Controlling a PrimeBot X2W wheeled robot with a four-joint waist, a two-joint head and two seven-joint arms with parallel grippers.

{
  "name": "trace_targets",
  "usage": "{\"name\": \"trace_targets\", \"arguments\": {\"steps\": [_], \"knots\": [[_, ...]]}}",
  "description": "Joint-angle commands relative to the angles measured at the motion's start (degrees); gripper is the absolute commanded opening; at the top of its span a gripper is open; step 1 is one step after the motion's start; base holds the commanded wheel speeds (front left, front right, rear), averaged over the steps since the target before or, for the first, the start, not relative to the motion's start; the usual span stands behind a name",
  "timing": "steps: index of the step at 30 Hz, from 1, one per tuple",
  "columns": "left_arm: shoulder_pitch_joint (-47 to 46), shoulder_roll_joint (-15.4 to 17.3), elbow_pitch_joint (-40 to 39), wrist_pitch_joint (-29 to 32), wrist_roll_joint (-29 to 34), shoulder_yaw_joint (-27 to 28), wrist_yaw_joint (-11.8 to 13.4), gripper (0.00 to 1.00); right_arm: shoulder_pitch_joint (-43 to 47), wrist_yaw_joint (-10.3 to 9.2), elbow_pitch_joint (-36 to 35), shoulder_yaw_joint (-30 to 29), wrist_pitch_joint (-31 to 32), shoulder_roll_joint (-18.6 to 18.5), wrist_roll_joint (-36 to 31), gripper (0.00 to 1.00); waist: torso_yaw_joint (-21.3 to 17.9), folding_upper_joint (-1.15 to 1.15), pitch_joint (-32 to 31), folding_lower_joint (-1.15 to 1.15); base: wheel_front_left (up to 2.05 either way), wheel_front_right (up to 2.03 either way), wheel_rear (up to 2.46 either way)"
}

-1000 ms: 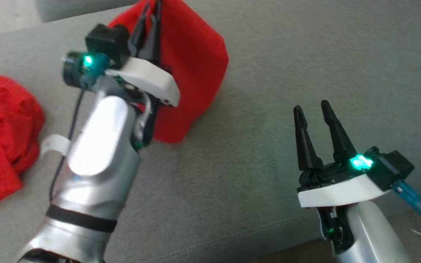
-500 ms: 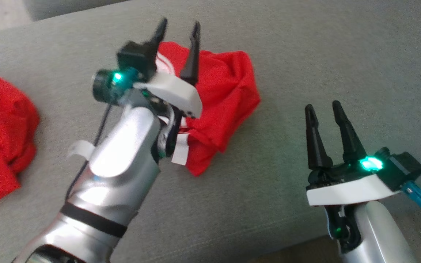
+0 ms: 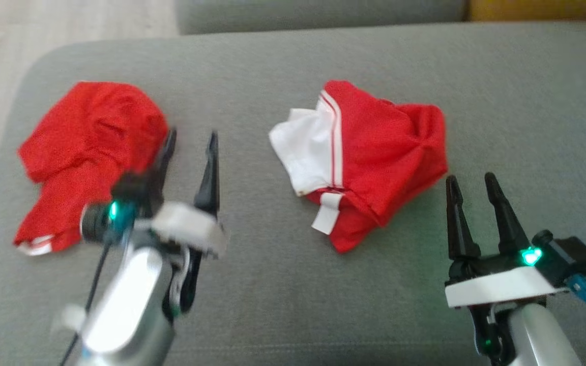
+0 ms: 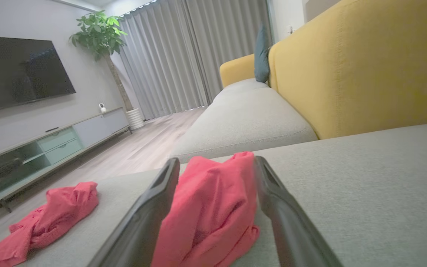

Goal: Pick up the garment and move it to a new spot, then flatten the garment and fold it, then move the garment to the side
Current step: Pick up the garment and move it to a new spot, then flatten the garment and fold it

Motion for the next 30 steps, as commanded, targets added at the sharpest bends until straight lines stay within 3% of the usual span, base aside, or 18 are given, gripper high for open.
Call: {"name": "trace_targets", "arguments": {"steps": [1,9,17,24,27,30], "knots": [[-0.33,1.06,-3.09,-0.31,0.63,2.75,0.03,1.0,-0.38,-0.04,-1.42,0.9,-0.61,-0.27,-0.6,1.0,3.07,0.0,-2.76,0.0,0.0,0.0,0.0],[13.46,-2.19,-9.98,-0.31,3.38,7.05,-0.44,1.0,2.45,-0.04,-0.55,-0.3,-0.61,-0.27,-1.63,1.0,5.95,0.0,-5.04,0.0,0.0,0.0,0.0],[14.99,-4.62,-11.11,-0.31,6.19,9.67,-2.95,1.0,0.53,-0.04,-0.88,2.42,-0.43,-0.27,-4.91,1.0,8.64,0.0,-3.96,0.0,0.0,0.0,0.0],[13.58,-5.84,-9.47,-0.31,6.29,9.47,-4.73,1.0,-8.21,-0.04,4.53,8.48,9.08,-0.27,-13.28,1.0,13.81,0.0,-0.98,0.0,0.0,0.0,0.0],[13.07,-6.02,-9.05,-0.31,5.01,9.21,-5.09,1.0,-10.35,-0.04,7.48,8.29,12.0,-0.27,-12.92,1.0,15.65,0.0,-0.06,0.0,0.0,0.0,0.0],[11.95,-6.12,-9.34,-0.31,3.51,7.7,-4.95,1.0,-13.42,-0.04,11.98,8.7,15.54,-0.27,-16.56,1.0,18.21,0.0,1.03,0.0,0.0,0.0,0.0]]}}
